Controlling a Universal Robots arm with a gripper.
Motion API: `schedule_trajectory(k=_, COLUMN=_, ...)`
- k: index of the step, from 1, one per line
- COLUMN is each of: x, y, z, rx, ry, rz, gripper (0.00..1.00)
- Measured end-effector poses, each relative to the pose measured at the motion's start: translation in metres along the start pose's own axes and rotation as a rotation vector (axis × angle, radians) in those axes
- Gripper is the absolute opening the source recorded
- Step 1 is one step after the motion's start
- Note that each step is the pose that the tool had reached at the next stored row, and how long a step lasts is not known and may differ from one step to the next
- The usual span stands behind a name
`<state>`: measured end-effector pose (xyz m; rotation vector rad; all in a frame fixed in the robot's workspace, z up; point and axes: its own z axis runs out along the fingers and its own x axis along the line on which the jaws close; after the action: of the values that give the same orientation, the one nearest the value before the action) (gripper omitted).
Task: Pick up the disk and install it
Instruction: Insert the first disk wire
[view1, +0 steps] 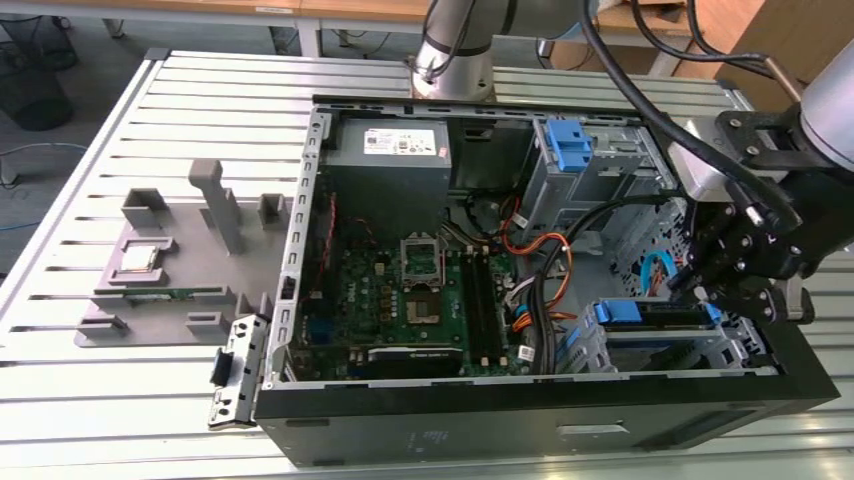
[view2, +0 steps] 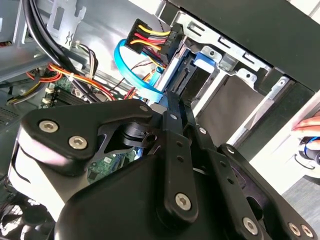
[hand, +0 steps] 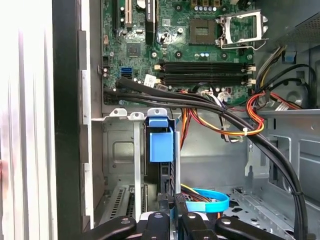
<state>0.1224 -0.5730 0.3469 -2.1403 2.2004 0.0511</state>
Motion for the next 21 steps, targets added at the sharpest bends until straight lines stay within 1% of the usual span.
schedule_trajectory(k=2, x=0.0001, y=0.0006, z=0.0002, rx=0.0012, ry=0.0000, rz=-0.001, gripper=0.16)
schedule_trajectory(k=5, x=0.0002, y=0.0053, z=0.0012, rx=0.0051, ry=-0.0002, rz=-0.002, gripper=0.16)
schedule_trajectory(k=9, x=0.0006, y=0.0092, z=0.0052, rx=0.0172, ry=-0.0006, rz=-0.006, gripper=0.16)
schedule_trajectory(k=13, x=0.0009, y=0.0107, z=0.0081, rx=0.0269, ry=-0.0012, rz=-0.014, gripper=0.16)
schedule_trajectory(k=21, x=0.0011, y=0.0134, z=0.0100, rx=0.0322, ry=-0.0015, rz=-0.023, gripper=0.16)
